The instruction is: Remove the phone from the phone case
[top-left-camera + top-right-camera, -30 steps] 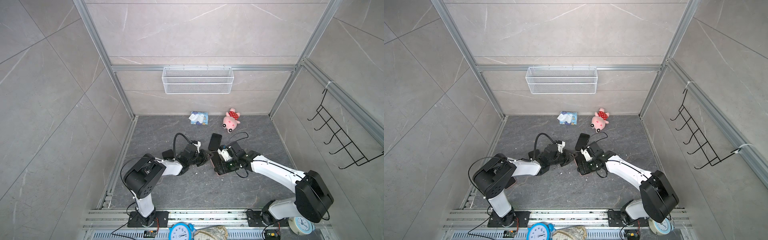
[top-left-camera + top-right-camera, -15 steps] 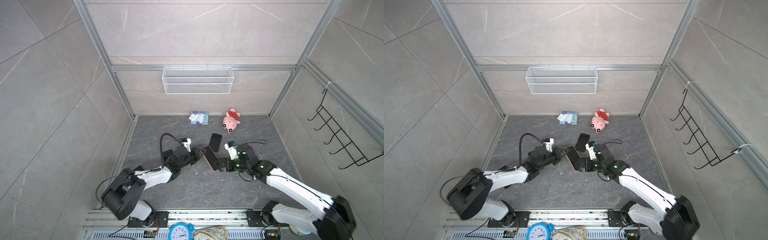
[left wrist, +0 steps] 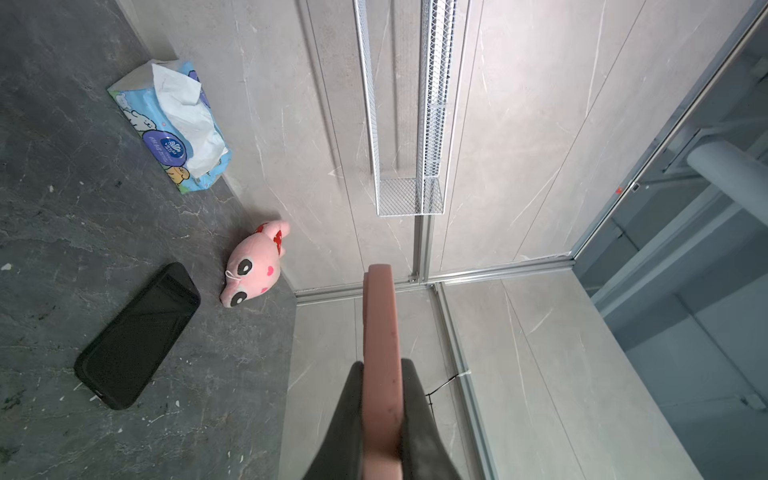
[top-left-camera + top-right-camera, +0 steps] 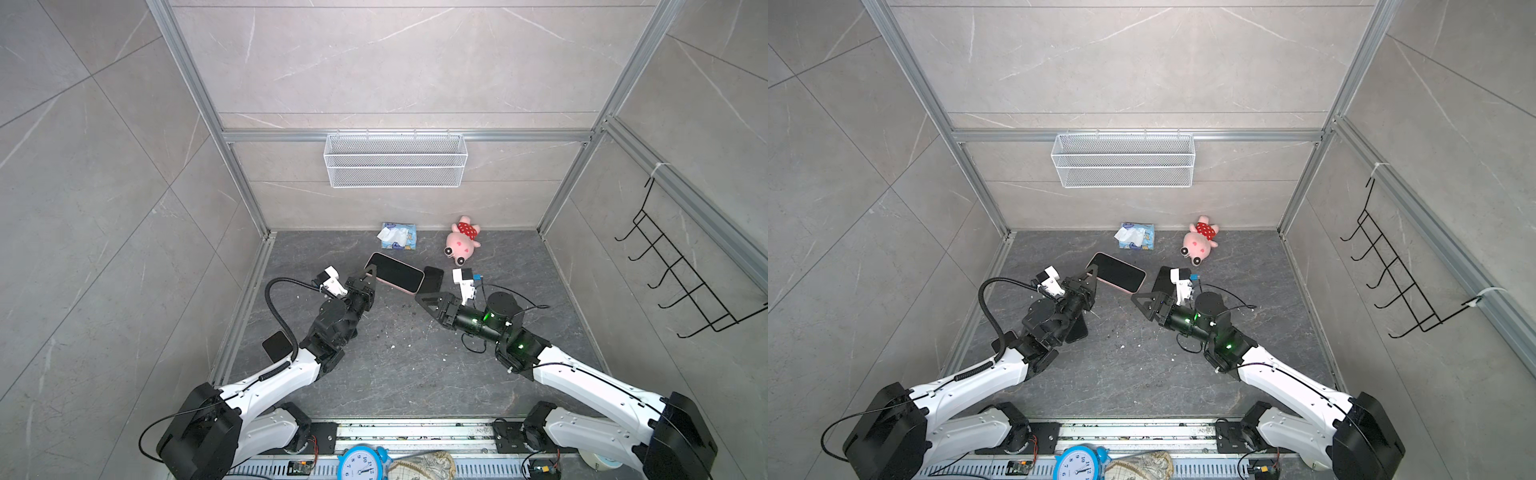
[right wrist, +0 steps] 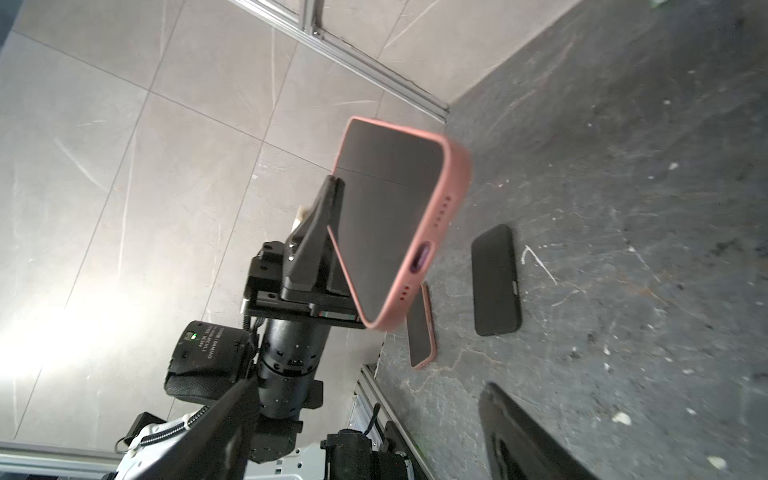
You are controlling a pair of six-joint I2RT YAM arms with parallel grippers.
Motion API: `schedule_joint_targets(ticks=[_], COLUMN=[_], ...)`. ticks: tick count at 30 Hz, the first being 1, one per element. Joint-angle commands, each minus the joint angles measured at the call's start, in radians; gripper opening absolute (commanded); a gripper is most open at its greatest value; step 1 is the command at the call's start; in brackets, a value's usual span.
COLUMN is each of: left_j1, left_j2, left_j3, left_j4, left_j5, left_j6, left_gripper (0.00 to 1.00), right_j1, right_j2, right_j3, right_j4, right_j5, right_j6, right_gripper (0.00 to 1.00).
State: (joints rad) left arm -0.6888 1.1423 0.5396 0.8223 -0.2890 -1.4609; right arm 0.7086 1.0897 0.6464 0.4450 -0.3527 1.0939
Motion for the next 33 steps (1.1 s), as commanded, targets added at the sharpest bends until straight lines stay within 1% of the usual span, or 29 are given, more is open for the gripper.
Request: schedule_joint_targets(ticks=[1, 4, 6, 7, 10, 14, 24, 33], left_j1=[-0.019, -0.032, -0.036, -0.037, -0.039, -0.04, -0.041, -0.04], left_j2=[-0.048, -0.062, -0.067, -0.069, -0.078, -0.079, -0.095, -0.097], left_j3=[0.021, 0.033, 0.031, 0.031, 0.03, 0.016, 0.009, 0.013], left_j4=[0.099, 0.044, 0.032, 0.018, -0.015, -0.005, -0.037, -0.053], left_j5=[-0.076, -0.075, -0.076, -0.076, -0.08, -0.089, -0.108, -0.111], left_j6=[-0.091, -0.123, -0.141, -0.156, -0.162, -0.172, -0.169, -0.164], left_gripper=[0.0, 0.0, 0.0, 0.0, 0.0, 0.0, 0.0, 0.0], right_j1=[0.006, 0.006, 0.006, 0.007, 0.008, 0.008, 0.008, 0.008], right_j2=[0.037, 0.072, 0.092, 0.1, 0.126, 0.138, 0.138, 0.135], right_j3=[0.002, 0.004, 0.011, 0.013, 0.018, 0.016, -0.028, -0.043], right_j4=[0.164, 0.229, 0.252, 0.265, 0.299, 0.316, 0.369, 0.38], right_j5=[-0.014, -0.017, -0.012, -0.017, -0.02, -0.017, -0.023, -0.034], right_j6=[0.055, 0.066, 0.074, 0.077, 0.089, 0.095, 0.114, 0.115], right_gripper=[0.8, 0.72, 0.64, 0.61, 0.56, 0.48, 0.37, 0.31])
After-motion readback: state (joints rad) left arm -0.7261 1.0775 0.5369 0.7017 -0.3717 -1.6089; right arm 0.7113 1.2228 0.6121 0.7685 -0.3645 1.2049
